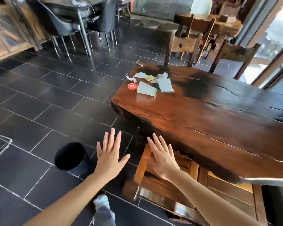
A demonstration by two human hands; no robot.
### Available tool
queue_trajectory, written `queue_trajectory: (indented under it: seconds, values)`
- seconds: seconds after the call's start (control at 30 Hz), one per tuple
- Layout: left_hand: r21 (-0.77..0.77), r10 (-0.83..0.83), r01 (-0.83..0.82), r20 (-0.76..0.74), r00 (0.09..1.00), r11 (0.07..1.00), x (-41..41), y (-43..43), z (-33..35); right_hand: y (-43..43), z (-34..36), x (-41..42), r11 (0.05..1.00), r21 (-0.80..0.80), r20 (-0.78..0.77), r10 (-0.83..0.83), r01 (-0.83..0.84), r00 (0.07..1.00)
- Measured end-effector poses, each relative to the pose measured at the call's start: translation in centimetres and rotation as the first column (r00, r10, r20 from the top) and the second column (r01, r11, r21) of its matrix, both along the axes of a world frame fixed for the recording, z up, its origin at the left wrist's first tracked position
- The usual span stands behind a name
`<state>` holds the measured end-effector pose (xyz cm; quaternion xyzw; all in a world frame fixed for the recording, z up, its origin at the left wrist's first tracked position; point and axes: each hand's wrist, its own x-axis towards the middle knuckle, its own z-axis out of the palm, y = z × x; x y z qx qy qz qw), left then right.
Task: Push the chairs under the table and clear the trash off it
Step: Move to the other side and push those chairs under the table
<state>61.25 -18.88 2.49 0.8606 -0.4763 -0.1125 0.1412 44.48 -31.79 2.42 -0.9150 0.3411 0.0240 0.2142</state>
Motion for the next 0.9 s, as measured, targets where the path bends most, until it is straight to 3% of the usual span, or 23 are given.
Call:
queue_trajectory:
  seconds: [0.1,0.33,0.67,0.9]
  values:
    - [0.058,-0.045,0.038,0.117,0.992,0.998,7.7,-1.3,1.9,-1.3,0.7,7.4,0.997,-0.043,0.034,-0.061,0.063,0.998]
    - [0.125,-0.073,0.05,0.19,0.979,0.991,24.7,-4.2,5.2,-4.8,1.8,23.6,0.983,-0.109,0.119,-0.138,0.151,0.983]
    - [0.065,-0.131,0.125,0.109,0.985,0.99,35.1,-13.2,7.2,-13.4,4.9,31.0,0.96,-0.144,0.169,-0.214,0.239,0.962]
    - [0.134,-0.249,0.226,0.185,0.951,0.965,42.2,-22.7,8.1,-22.0,4.8,39.4,0.958,-0.184,0.186,-0.187,0.221,0.965]
